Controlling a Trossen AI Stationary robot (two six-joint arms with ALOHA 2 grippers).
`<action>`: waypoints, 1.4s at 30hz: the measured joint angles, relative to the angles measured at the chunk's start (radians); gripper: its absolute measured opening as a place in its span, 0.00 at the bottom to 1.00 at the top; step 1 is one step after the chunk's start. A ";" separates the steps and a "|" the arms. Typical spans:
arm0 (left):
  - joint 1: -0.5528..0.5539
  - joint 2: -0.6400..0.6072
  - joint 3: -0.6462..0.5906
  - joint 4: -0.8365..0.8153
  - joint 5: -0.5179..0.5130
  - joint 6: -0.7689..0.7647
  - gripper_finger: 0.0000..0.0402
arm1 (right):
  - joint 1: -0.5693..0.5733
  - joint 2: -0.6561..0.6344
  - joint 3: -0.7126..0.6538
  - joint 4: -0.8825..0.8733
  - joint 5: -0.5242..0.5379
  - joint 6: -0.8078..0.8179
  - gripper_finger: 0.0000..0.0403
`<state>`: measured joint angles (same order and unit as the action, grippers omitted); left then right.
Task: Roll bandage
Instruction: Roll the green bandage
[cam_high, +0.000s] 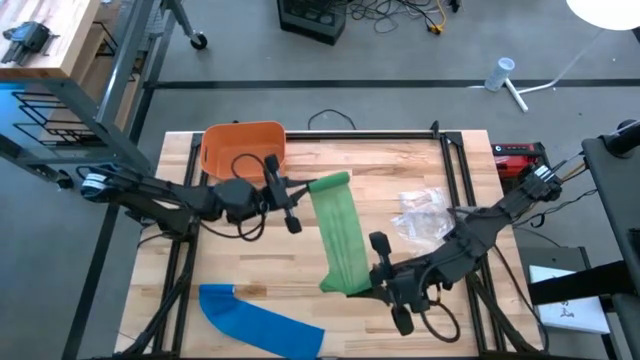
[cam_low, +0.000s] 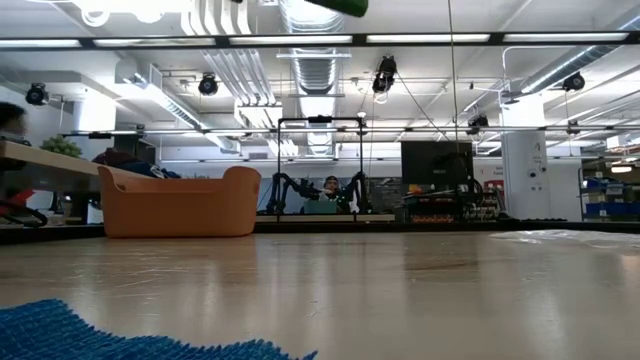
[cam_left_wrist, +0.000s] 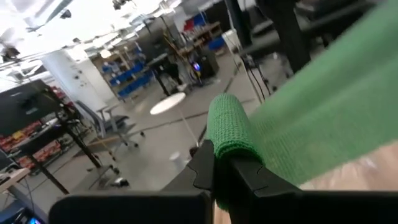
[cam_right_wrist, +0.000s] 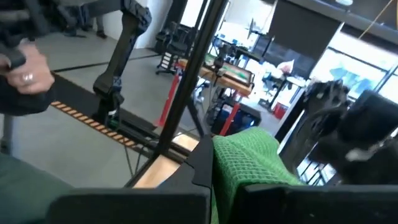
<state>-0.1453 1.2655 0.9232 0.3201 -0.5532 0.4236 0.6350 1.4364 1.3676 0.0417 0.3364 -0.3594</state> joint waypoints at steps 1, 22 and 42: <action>-0.003 -0.001 -0.013 0.001 0.007 -0.001 0.01 | 0.000 0.000 0.015 -0.011 0.005 -0.012 0.00; -0.103 0.134 -0.096 0.047 0.273 -0.084 0.01 | -0.017 -0.001 0.171 -0.062 0.283 -0.184 0.00; -0.310 0.139 0.048 -0.074 0.103 0.067 0.01 | 0.000 -0.049 0.172 -0.006 0.538 -0.271 0.00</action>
<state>-0.4554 1.4050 0.9710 0.2462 -0.4505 0.4906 0.6353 1.3870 1.5398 0.0352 0.8744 -0.6300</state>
